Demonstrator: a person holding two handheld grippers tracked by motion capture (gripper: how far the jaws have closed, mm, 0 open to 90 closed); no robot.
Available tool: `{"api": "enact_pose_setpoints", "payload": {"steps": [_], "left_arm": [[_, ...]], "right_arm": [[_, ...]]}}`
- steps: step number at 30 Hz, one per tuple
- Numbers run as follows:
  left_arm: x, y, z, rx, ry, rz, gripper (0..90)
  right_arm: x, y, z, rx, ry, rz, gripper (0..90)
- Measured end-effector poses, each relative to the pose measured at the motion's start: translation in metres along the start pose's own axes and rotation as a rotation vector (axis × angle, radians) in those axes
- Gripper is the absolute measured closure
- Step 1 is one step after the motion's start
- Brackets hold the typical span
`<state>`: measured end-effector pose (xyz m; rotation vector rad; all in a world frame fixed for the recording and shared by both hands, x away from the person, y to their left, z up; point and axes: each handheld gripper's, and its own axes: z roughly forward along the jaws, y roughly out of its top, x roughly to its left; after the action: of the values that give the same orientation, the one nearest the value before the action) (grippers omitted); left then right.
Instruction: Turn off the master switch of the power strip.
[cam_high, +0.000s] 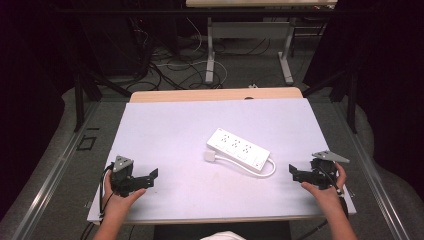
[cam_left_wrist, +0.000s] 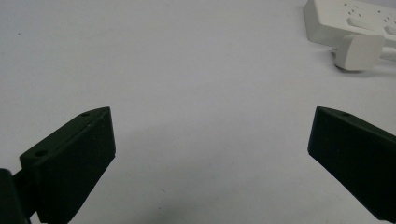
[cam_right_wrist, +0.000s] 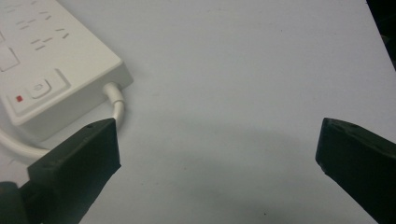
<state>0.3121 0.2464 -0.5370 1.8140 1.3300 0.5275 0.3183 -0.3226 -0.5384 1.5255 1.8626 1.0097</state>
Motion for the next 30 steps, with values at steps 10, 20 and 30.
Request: {"api": "enact_pose_setpoints", "payload": {"steps": [10,20,30], "left_arm": [[-0.008,-0.001,-0.007,-0.009,0.004,0.03,0.8],[-0.014,-0.003,-0.01,-0.003,-0.004,0.049,0.8],[-0.012,-0.005,-0.013,-0.012,0.002,0.03,0.8]], "right_arm": [[0.013,0.002,-0.003,-0.006,0.024,-0.055,0.0],[0.027,0.005,-0.003,0.013,0.066,-0.093,7.1],[0.04,0.01,-0.004,0.008,0.085,-0.131,15.7]]}}
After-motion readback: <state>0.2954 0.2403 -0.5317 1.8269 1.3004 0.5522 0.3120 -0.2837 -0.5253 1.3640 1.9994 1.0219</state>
